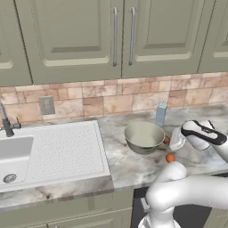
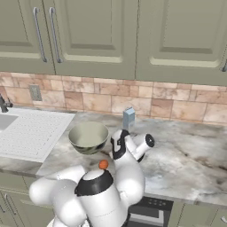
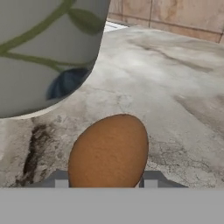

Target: Gather the eggs and milk located in the vicinity of the sink area and place them right next to the bowl.

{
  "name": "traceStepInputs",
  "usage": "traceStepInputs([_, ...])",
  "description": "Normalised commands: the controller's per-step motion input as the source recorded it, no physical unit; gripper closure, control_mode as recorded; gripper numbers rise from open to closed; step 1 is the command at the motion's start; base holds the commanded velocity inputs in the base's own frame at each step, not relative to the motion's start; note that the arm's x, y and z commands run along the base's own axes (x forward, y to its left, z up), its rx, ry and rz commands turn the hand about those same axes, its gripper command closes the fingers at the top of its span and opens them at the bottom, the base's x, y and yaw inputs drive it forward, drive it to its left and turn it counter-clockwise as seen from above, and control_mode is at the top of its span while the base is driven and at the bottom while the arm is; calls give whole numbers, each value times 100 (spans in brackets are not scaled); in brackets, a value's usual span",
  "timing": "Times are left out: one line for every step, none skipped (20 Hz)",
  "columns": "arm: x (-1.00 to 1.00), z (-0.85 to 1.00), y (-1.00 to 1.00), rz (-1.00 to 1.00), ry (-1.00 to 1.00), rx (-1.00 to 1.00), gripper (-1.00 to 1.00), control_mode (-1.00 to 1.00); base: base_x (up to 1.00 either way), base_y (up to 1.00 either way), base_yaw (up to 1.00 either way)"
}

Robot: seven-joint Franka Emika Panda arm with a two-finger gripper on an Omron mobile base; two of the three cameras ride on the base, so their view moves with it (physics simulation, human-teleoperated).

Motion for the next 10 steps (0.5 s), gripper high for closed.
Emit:
traceStepInputs([16,-4,14,0,0,0,100,-100,0,0,0])
traceStepInputs([16,-4,13,0,0,0,100,-100,0,0,0])
traceStepInputs([15,-5,10,0,0,0,100,-100,0,0,0])
traceStepInputs([14,-5,10,0,0,0,100,-100,0,0,0])
traceStepInputs([14,-5,9,0,0,0,100,-100,0,0,0])
traceStepInputs([13,-6,7,0,0,0,100,-100,0,0,0])
traceStepInputs([11,-7,4,0,0,0,100,-100,0,0,0])
traceStepInputs([7,-7,0,0,0,0,100,-100,0,0,0])
traceStepInputs([4,-7,0,0,0,0,100,-100,0,0,0])
traceStepInputs([4,-7,0,0,0,0,-100,-100,0,0,0])
